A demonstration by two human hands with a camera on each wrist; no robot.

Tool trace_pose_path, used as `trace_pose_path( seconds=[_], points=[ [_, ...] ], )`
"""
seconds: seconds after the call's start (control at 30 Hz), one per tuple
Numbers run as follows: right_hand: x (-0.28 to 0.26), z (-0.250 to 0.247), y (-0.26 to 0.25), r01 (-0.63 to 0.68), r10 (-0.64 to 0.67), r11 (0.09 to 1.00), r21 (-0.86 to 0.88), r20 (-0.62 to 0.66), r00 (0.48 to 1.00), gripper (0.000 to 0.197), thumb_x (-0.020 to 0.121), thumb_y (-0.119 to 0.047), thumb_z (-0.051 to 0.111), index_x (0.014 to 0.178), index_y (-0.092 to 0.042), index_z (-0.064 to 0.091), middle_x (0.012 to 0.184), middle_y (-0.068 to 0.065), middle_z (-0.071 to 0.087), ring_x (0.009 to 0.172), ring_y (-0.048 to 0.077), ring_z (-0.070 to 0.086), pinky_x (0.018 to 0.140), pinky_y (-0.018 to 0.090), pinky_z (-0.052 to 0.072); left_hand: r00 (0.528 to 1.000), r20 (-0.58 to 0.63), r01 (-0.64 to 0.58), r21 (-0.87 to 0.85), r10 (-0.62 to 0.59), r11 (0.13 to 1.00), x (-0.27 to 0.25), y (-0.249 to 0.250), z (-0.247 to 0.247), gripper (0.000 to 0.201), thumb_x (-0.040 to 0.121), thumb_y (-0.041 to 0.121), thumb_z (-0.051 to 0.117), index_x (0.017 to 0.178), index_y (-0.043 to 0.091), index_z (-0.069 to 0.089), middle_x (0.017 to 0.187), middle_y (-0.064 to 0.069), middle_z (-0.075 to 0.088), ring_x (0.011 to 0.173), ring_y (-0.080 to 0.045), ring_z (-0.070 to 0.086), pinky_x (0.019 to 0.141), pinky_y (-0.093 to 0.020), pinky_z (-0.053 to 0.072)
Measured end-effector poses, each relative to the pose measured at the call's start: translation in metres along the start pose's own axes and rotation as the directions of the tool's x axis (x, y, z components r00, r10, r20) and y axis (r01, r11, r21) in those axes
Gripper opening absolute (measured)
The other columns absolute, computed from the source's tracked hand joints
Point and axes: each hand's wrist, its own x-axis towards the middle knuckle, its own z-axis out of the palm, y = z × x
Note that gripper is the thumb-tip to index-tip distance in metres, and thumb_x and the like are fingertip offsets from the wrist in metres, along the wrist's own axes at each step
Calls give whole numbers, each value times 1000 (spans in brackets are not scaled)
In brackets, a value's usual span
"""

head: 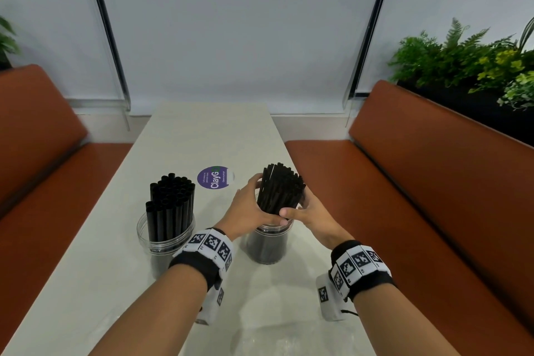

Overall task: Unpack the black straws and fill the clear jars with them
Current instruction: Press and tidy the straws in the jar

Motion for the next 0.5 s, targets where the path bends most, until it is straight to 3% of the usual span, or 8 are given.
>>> trace_pose_path(
  seconds=[0.1, 0.17, 0.3, 0.37, 0.43, 0.5],
  points=[
    [-1, -1, 1, -10, 10, 1000, -11, 7, 1000, 89, 55, -28, 82, 134, -17, 42, 132, 3, 55, 127, 13, 47, 111, 38, 36, 1000, 15, -21, -6, 21, 1000, -2, 3, -2, 89, 55, 13, 88, 125, 30, 35, 102, 27, 45, 104, -5, 48, 78, -7, 35],
    [-2, -1, 2, -18, 18, 1000, -17, 9, 1000, 83, 61, -21, 80, 134, -18, 43, 131, 3, 56, 127, 13, 48, 111, 38, 37, 999, 24, -24, -12, 25, 1000, -3, 4, -1, 91, 55, 12, 88, 126, 29, 35, 100, 29, 44, 103, -6, 48, 76, -7, 35],
    [-2, -2, 4, -15, 15, 999, -32, 7, 1000, 78, 64, -17, 78, 134, -19, 43, 131, 2, 55, 126, 12, 48, 109, 35, 38, 999, 40, -23, -3, 23, 1000, -2, 4, 2, 98, 51, 15, 89, 131, 25, 32, 104, 20, 49, 106, -11, 52, 90, -23, 43],
    [-2, -2, 4, -9, 10, 999, -43, 17, 1000, 79, 63, -19, 79, 134, -20, 43, 131, 1, 55, 126, 11, 47, 106, 32, 39, 998, 47, -34, 22, 33, 999, -1, 4, 4, 96, 47, 24, 89, 126, 29, 35, 109, 14, 55, 108, -14, 56, 95, -33, 48],
    [0, 0, 3, -4, 4, 999, -42, 21, 1000, 76, 63, -20, 79, 131, -22, 45, 130, 1, 56, 125, 12, 49, 105, 30, 41, 998, 48, -54, 68, 51, 996, 0, 6, 7, 89, 42, 36, 85, 118, 34, 40, 110, 9, 61, 105, -15, 61, 93, -40, 51],
    [3, 6, 0, 5, -5, 1000, -25, 27, 1000, 70, 64, -22, 78, 127, -22, 48, 128, 4, 58, 122, 16, 53, 104, 33, 43, 997, 16, -79, 96, 78, 992, 2, 9, 10, 67, 44, 36, 81, 101, 42, 46, 103, 8, 64, 98, -14, 63, 89, -43, 53]
  ],
)
